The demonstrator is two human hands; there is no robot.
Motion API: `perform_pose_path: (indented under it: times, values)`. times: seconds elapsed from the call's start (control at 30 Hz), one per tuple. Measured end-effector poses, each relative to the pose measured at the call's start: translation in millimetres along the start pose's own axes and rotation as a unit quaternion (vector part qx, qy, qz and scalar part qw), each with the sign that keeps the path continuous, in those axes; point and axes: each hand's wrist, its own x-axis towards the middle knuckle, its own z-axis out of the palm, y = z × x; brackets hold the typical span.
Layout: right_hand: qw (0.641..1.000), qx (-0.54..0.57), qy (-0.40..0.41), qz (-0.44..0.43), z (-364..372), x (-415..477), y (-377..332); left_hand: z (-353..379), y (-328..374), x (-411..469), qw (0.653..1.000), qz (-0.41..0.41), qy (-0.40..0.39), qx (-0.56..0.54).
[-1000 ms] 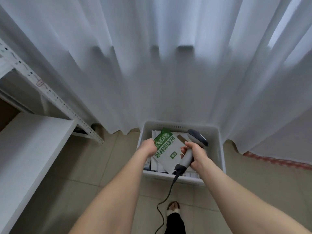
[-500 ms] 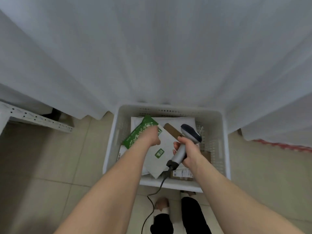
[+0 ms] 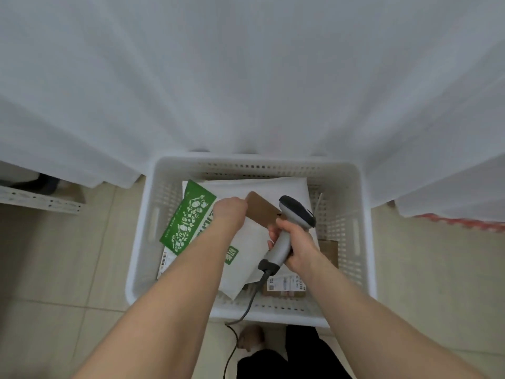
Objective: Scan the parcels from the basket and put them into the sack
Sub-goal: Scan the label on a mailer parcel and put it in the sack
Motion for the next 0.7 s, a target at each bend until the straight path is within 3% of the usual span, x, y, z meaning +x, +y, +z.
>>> perform_pose_path:
  times: [0.17, 0.33, 0.5, 0.7]
  values:
    - [0.999, 0.02, 0.028, -0.03, 15, -43, -5, -39, -24, -44, 0.972, -0.1, 0.114, -0.18]
    - [0.997, 0.017, 0.019, -0.07, 51, -117, -21, -106, -42, -108, 0.941, -0.127, 0.124, -0.29]
    - [0.994, -0.005, 0.023, -0.11, 84, -205, -45, -178, -57, -180, 0.904, -0.053, 0.112, -0.41]
    - [0.98, -0.016, 0.009, -0.197, 113, -303, -69, -250, -39, -271, 0.83, 0.065, 0.059, -0.551]
